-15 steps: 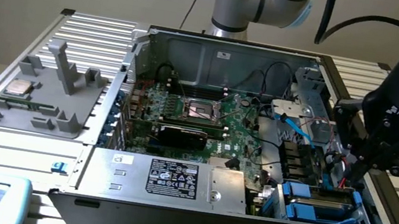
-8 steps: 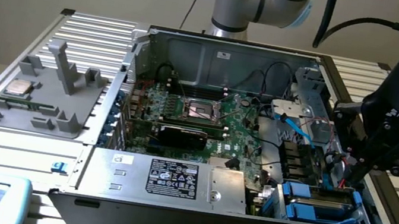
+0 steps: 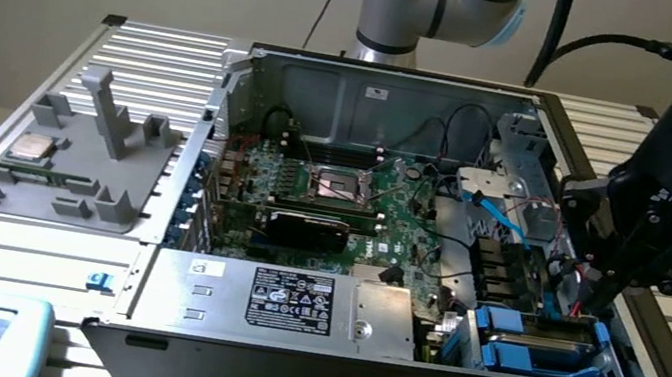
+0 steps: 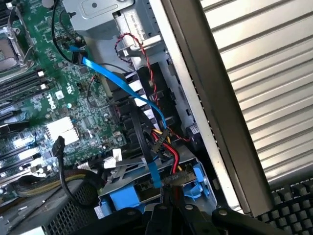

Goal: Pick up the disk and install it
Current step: 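Insert the second disk wire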

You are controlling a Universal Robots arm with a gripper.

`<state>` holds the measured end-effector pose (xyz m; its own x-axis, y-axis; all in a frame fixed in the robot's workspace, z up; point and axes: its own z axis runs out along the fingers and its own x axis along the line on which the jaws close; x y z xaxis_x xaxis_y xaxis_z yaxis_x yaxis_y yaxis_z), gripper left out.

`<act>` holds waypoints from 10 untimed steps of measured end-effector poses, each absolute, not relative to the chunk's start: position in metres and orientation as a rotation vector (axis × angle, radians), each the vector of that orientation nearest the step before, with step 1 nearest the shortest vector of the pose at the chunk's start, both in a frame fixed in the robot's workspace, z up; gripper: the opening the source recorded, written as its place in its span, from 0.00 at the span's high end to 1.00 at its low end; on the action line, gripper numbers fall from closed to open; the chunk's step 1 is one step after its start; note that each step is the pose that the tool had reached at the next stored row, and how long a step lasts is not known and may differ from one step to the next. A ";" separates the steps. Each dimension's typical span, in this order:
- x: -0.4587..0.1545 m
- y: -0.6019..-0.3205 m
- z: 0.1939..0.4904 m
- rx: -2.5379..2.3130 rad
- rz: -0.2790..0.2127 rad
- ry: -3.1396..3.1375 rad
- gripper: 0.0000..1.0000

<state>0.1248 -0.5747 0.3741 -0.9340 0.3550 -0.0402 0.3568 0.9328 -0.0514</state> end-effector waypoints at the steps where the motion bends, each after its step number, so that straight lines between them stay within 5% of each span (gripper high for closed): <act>1: 0.125 -0.575 0.374 0.536 -0.090 3.063 0.89; 10: 0.125 -0.575 0.363 0.284 -0.084 3.092 0.89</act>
<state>0.1248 -0.5747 0.3634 -0.9826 0.1811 -0.0400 0.1830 0.9818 -0.0507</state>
